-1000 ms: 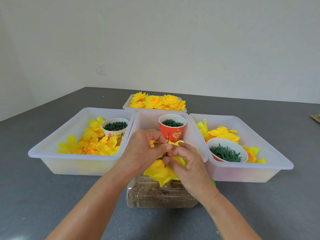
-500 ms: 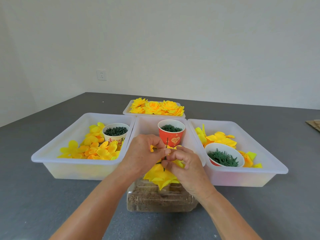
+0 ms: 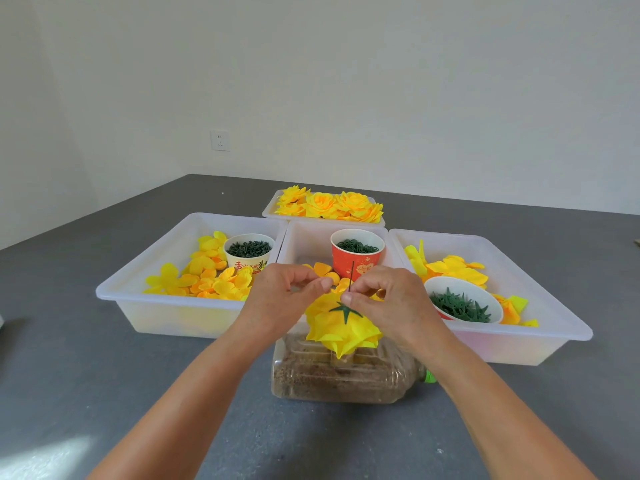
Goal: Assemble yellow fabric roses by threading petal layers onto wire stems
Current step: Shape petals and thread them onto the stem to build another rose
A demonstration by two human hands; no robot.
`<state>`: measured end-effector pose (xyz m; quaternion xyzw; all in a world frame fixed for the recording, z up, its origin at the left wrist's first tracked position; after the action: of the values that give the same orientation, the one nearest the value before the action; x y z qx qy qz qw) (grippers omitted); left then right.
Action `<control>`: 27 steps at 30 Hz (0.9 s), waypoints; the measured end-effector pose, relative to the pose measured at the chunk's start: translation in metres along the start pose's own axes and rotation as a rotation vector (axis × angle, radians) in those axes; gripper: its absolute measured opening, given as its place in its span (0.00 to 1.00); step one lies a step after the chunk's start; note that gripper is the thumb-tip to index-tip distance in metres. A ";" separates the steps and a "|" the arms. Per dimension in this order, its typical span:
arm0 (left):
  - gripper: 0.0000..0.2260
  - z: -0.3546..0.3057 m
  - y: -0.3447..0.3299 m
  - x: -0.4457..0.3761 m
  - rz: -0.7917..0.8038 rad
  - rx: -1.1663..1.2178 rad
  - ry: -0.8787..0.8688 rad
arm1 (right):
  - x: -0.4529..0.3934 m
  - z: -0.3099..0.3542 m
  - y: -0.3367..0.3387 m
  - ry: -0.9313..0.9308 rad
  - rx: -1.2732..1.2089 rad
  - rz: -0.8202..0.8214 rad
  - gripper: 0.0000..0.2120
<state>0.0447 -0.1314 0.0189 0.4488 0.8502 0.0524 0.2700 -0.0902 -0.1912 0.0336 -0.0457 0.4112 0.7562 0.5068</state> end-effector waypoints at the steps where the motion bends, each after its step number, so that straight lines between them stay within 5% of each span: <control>1: 0.07 0.001 0.002 0.000 -0.010 0.001 0.002 | -0.001 0.001 -0.001 0.006 0.012 0.016 0.06; 7: 0.09 0.008 0.007 0.001 -0.039 -0.012 0.013 | -0.001 0.007 -0.009 0.052 0.110 0.127 0.08; 27: 0.07 0.013 0.016 0.002 -0.132 0.062 0.025 | -0.006 0.008 0.004 0.022 0.075 0.021 0.08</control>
<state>0.0622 -0.1226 0.0120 0.3993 0.8825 0.0139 0.2481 -0.0880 -0.1903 0.0443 -0.0309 0.4452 0.7450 0.4958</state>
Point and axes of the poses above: each hand's wrist, its own x-axis away from the middle knuckle, its own y-axis out of the back of the hand, z = x × y, the point moved 10 cm from there along -x, towards the middle knuckle, and after that the axes turned 6 degrees about -z, right-handed, at the moved point
